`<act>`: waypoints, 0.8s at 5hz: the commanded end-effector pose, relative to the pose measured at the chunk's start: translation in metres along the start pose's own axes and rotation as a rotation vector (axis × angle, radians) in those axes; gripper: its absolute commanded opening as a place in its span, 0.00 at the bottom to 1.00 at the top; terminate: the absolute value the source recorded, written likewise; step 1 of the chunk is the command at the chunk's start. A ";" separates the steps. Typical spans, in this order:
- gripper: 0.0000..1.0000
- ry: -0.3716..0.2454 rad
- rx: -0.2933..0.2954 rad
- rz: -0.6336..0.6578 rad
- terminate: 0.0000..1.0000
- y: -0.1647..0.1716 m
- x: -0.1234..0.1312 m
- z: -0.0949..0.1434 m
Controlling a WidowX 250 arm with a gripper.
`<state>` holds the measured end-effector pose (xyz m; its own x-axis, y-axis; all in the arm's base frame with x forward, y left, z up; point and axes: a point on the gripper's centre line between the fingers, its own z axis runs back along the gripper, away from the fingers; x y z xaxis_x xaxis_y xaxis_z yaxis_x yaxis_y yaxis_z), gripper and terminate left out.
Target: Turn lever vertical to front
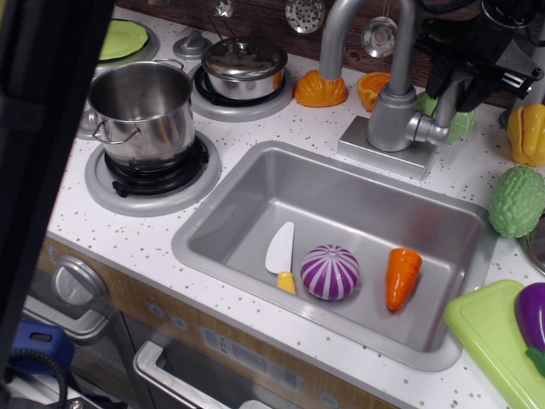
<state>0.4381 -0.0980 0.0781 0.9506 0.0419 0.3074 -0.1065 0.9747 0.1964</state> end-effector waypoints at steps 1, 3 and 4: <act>0.00 0.006 -0.038 0.058 0.00 -0.008 -0.011 0.020; 0.00 0.064 -0.098 0.080 0.00 -0.005 -0.019 -0.007; 0.00 0.092 -0.115 0.098 0.00 -0.008 -0.027 -0.013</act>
<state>0.4118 -0.1012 0.0462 0.9668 0.1592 0.1998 -0.1783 0.9806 0.0812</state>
